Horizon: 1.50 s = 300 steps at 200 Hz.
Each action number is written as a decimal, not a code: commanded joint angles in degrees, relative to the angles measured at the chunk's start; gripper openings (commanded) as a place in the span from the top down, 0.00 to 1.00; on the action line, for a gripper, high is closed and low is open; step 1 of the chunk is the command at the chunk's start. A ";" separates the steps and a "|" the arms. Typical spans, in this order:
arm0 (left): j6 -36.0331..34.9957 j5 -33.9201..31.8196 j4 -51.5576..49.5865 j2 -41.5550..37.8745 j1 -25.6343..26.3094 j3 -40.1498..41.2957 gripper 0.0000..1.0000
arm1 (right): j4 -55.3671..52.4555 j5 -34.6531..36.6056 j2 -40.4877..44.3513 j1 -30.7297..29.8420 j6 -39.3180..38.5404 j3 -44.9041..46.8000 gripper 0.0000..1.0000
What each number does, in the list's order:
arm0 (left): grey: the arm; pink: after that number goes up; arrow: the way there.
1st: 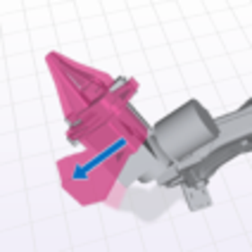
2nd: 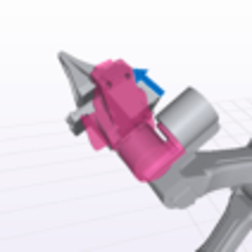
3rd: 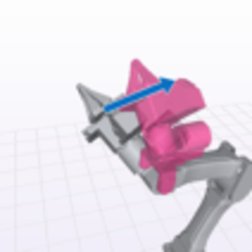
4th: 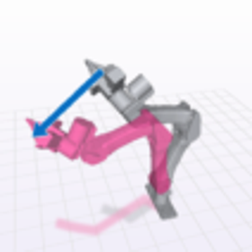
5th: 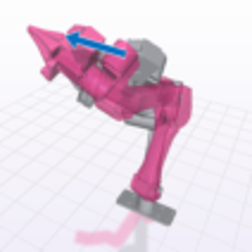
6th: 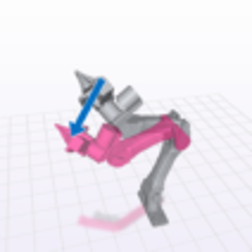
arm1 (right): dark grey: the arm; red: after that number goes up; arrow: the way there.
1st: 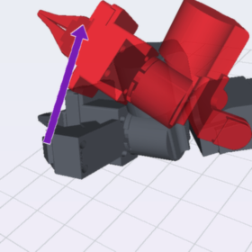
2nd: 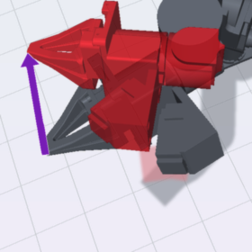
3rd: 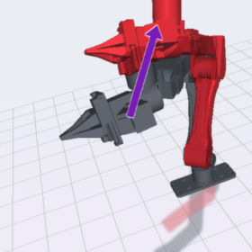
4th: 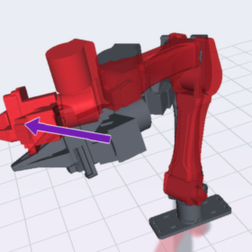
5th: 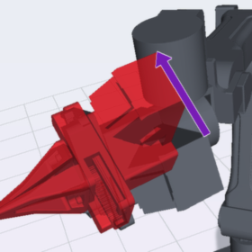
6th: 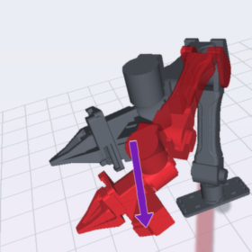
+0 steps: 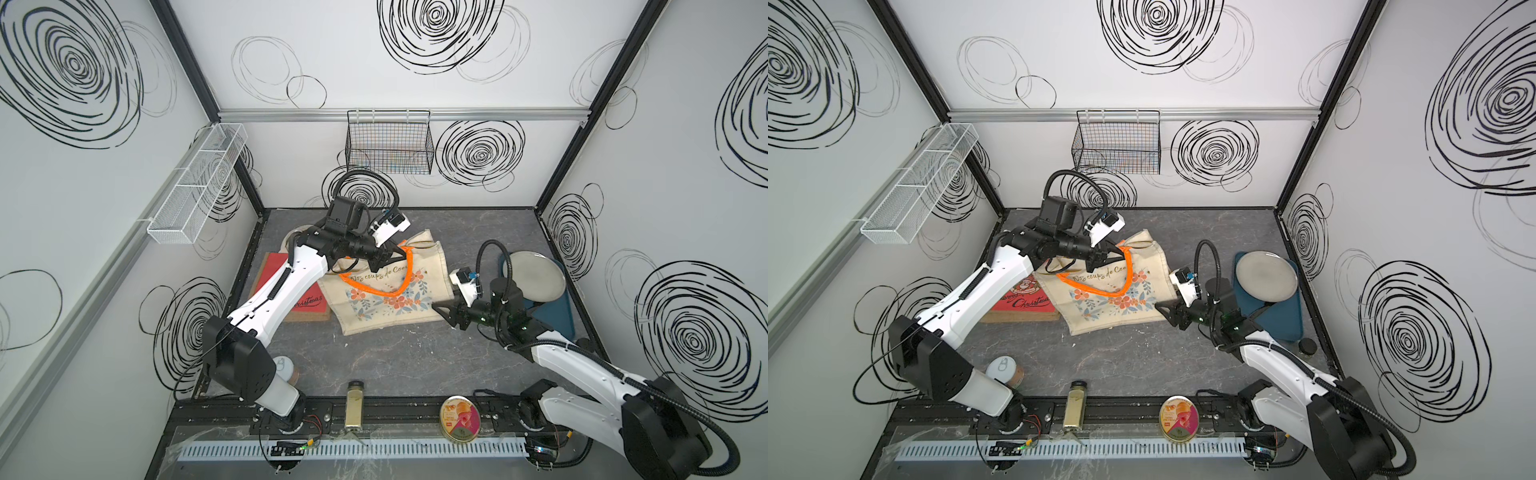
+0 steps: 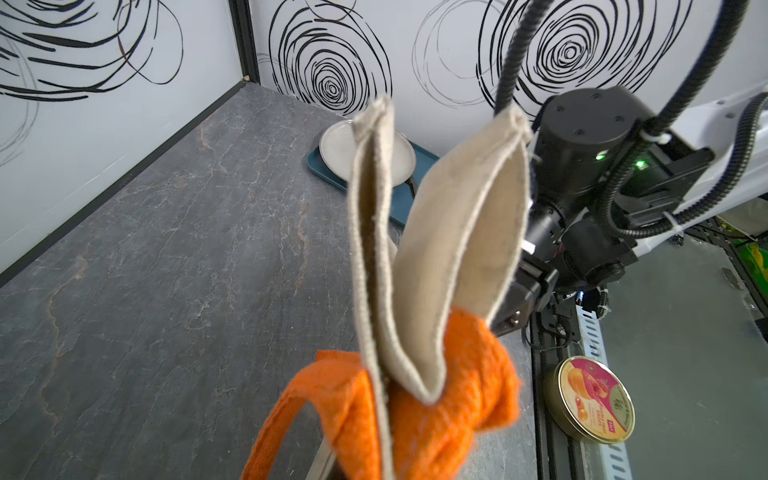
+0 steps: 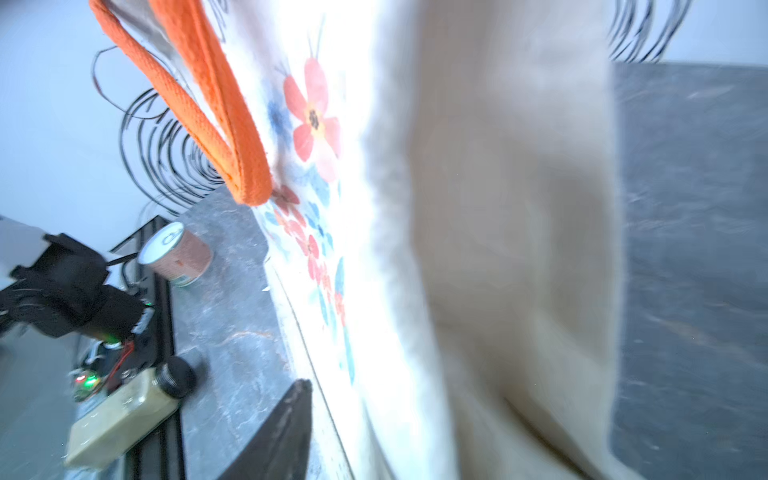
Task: Put away the canvas bag
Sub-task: Press the canvas bag at the center of the board.
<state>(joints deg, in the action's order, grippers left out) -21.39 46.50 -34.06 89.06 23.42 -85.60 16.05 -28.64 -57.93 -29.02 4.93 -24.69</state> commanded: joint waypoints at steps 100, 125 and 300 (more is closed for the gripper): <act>-2.23 -0.56 -4.24 1.20 2.90 -5.86 1.00 | 6.36 -13.57 -1.83 10.69 -1.44 -7.48 0.08; -1.74 0.84 -3.80 1.30 3.29 -6.25 1.00 | 5.87 -18.31 -6.45 9.35 -2.83 -10.43 0.12; 10.84 -1.66 13.02 -3.63 1.45 0.62 1.00 | 16.44 -5.83 -14.86 2.11 2.72 -2.05 0.27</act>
<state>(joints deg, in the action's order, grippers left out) -12.40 43.86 -29.95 88.53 24.99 -84.51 29.50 -34.68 -72.60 -25.98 5.13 -28.91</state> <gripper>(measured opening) 0.091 0.729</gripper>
